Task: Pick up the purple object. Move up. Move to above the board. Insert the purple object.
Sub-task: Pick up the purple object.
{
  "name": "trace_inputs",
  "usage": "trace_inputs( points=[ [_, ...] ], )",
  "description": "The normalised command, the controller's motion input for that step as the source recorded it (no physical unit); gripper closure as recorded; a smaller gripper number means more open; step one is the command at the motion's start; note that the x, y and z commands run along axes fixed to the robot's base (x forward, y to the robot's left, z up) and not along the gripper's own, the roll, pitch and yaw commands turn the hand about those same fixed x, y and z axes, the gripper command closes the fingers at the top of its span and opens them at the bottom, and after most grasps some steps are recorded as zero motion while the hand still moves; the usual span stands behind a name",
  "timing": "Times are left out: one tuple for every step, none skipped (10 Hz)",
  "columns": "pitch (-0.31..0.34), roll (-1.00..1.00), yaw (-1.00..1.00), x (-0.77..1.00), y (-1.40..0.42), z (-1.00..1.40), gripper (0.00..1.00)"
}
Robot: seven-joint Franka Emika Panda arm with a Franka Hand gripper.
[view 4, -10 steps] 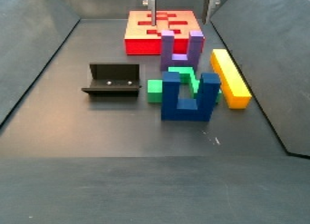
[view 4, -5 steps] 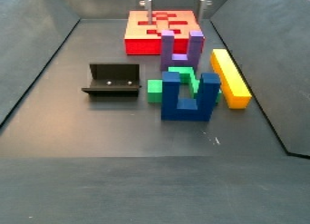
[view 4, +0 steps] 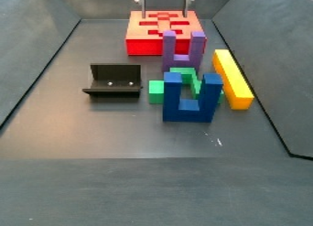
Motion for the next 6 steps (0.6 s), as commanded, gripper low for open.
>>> trace_inputs(
  points=[
    [0.000, 0.07, 0.11, -0.01, -0.50, -0.36, 0.00],
    [0.014, 0.14, -0.07, 0.09, -0.34, -0.39, 0.00],
    [0.026, 0.11, -0.47, 0.18, -0.21, -0.44, 0.00],
    [0.081, 0.07, -0.37, 0.17, -0.06, -0.30, 0.00],
    [0.081, 0.07, -0.34, 0.03, -0.01, -0.23, 0.00],
    [0.044, 0.02, -0.07, 0.00, 0.00, -0.11, 0.00]
  ],
)
